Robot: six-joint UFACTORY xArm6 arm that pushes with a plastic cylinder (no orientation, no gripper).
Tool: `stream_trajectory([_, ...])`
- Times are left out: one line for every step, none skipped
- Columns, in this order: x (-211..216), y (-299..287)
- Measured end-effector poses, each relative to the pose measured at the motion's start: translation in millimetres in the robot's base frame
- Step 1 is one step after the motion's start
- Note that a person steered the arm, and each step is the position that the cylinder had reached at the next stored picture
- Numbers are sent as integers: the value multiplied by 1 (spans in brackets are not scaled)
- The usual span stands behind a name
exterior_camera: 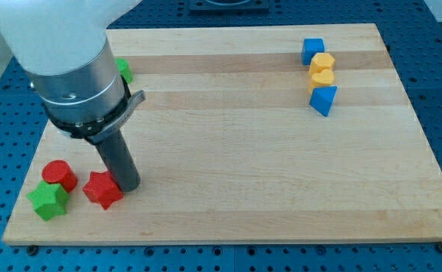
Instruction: Place the red star right to the green star
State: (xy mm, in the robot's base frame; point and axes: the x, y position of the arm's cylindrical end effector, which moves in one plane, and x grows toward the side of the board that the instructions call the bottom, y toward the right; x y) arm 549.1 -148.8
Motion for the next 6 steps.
stream_trajectory([6,-4])
stream_trajectory([11,-6])
stream_trajectory([15,-10])
stream_trajectory([18,-16])
stream_trajectory([20,-17])
stream_trajectory([20,-22])
